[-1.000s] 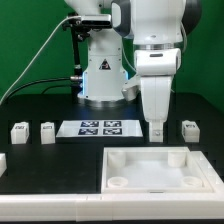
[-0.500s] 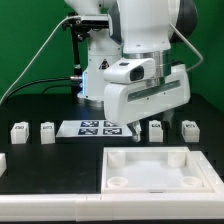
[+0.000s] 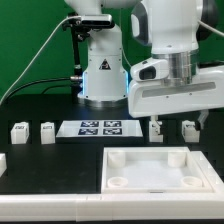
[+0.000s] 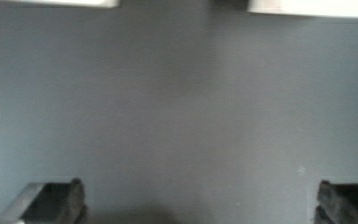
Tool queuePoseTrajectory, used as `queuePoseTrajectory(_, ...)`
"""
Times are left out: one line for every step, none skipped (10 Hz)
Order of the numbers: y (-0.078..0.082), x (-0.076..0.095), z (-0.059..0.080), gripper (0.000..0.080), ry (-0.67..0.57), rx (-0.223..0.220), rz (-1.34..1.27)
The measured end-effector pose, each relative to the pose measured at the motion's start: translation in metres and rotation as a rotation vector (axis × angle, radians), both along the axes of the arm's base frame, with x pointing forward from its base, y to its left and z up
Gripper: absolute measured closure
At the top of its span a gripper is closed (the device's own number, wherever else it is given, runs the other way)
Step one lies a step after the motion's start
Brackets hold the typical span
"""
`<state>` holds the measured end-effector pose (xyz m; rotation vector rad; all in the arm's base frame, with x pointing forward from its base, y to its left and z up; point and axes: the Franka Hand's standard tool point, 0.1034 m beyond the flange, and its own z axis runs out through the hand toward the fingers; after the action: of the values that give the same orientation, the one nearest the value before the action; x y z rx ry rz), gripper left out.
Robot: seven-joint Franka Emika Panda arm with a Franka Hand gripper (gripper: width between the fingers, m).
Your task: Assemble one leg
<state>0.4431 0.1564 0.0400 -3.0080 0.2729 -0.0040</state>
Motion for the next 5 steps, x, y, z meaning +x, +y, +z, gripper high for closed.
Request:
queuePoseTrajectory(0.006, -0.002, -0.001, 0.0151, 0.000, 0.001, 0.015)
queuePoseTrajectory(0.004, -0.002, -0.001, 0.0151, 0.004, -0.001, 0.021)
queuePoseTrajectory(0.001, -0.003, -0.002, 0.0151, 0.038, -0.004, 0.027)
queuePoseTrajectory(-0.001, -0.005, -0.002, 0.0151, 0.071, -0.007, 0.044)
queuePoseTrajectory(-0.006, -0.007, -0.002, 0.0151, 0.151, -0.005, 0.055)
